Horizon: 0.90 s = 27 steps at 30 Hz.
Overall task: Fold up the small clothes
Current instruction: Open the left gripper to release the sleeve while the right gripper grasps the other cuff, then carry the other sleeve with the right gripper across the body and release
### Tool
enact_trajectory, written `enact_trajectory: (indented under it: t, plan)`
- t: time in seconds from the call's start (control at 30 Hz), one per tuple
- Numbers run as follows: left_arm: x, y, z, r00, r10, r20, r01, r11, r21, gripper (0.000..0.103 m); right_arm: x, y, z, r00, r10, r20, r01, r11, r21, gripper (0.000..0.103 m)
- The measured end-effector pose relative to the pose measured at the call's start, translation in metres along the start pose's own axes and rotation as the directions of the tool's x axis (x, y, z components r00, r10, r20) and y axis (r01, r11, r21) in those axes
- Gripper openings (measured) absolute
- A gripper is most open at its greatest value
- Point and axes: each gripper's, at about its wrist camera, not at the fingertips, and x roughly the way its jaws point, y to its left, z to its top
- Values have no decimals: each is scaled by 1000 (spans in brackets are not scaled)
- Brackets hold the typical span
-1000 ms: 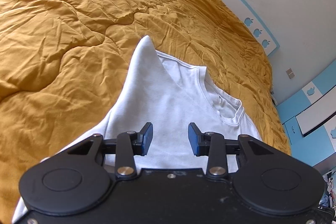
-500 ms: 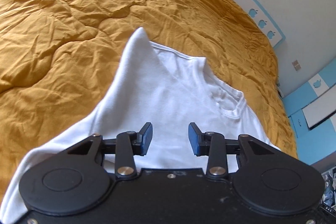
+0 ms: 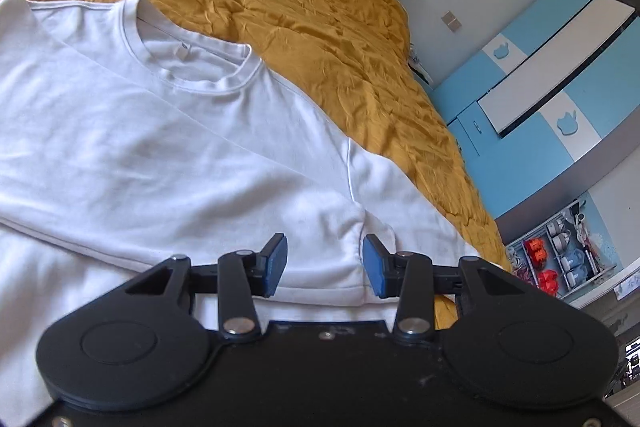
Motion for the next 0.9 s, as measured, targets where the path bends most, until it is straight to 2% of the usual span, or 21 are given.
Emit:
enact_trajectory:
  t: [0.23, 0.43, 0.47, 0.5, 0.53, 0.57, 0.73, 0.8, 0.9]
  plan:
    - [37, -8, -18, 997, 23, -80, -23, 1000, 2, 42, 33, -7, 11, 1000, -14, 14, 13, 998, 57, 42]
    - [50, -7, -20, 994, 42, -98, -43, 999, -2, 42, 51, 2, 16, 998, -30, 51, 27, 998, 65, 42]
    - [52, -7, -20, 994, 44, -99, -44, 999, 0, 42, 52, 3, 17, 998, -32, 59, 28, 997, 67, 35]
    - [55, -8, -20, 994, 45, -101, -45, 999, 3, 43, 52, 3, 16, 997, -29, 66, 25, 997, 71, 17]
    - [56, -8, -21, 994, 47, -102, -46, 999, 4, 43, 53, 2, 18, 997, -24, 71, 19, 997, 70, 10]
    - [55, -8, -21, 994, 45, -99, -45, 999, 1, 43, 53, 1, 18, 997, -24, 72, 19, 997, 69, 10]
    - [32, -7, -12, 998, 13, -68, -14, 1000, -15, 43, 40, 9, 22, 995, 17, 100, -20, 999, 27, 9]
    - [12, -4, -6, 1000, 18, -24, -18, 1000, -8, 43, 31, 24, 24, 993, 45, 108, -43, 999, -17, 9]
    - [-26, 7, 2, 995, 53, 81, -51, 998, -29, 43, 17, 55, 21, 988, 113, 109, -103, 990, -93, 9]
